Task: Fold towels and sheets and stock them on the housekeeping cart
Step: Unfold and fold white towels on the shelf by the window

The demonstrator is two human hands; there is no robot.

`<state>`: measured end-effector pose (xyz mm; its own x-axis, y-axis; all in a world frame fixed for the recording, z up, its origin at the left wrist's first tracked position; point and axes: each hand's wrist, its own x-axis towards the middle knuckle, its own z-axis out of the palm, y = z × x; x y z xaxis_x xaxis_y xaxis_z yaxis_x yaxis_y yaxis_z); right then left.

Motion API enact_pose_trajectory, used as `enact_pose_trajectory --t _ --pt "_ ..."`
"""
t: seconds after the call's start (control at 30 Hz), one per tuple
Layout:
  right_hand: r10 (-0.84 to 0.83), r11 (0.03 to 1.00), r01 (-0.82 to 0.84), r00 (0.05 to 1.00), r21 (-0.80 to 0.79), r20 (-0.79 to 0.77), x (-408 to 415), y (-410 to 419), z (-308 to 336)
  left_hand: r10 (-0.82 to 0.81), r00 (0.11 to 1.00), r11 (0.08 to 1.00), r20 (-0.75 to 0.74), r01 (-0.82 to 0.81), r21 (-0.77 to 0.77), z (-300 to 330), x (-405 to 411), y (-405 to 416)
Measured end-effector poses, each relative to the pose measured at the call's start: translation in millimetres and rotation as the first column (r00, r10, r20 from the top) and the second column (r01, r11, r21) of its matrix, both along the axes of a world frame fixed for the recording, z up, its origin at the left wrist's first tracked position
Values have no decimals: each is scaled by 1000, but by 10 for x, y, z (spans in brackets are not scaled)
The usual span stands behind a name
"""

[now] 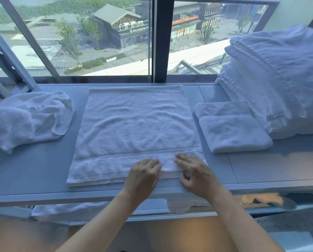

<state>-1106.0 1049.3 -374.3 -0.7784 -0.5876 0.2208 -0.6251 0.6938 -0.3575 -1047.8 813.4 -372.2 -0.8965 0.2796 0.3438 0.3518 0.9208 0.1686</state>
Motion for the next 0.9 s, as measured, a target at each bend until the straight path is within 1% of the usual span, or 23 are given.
enact_pose_trajectory --t 0.03,0.1,0.2,0.3,0.4,0.5,0.57,0.63,0.7,0.8,0.9 --pt "-7 1000 7 1000 -4 -8 -3 7 -7 6 1000 1000 -12 -6 25 -2 -6 -14" --pt "-37 999 36 999 -16 -32 -14 14 -12 39 999 992 -26 -36 122 0 -8 -33" --pt "-135 990 131 988 -51 -73 -54 90 31 71 996 967 -46 -57 247 10 12 -43" --pt "-206 975 195 974 -110 -100 -57 202 135 95 991 944 -95 -60 325 103 -21 -33" --pt "-216 970 193 963 -146 -164 14 298 226 109 983 924 -149 -45 379 225 -23 -47" --pt "-207 973 188 966 -132 -157 226 367 198 40 990 925 -134 15 380 138 156 -92" --pt "-183 980 173 977 -96 -106 432 390 71 -24 996 936 -83 52 347 -43 329 -105" --pt "-163 982 158 985 -103 -46 579 411 -82 -51 997 943 -54 66 327 -221 446 -129" --pt "-182 974 178 983 -140 -17 583 435 -162 -49 998 933 -42 60 355 -315 470 -152" --pt "-220 966 215 975 -140 -21 421 426 -160 -36 999 924 -14 38 381 -331 378 -135" --pt "-241 963 236 970 -130 -24 136 360 -62 7 999 926 31 -18 377 -230 165 -67"
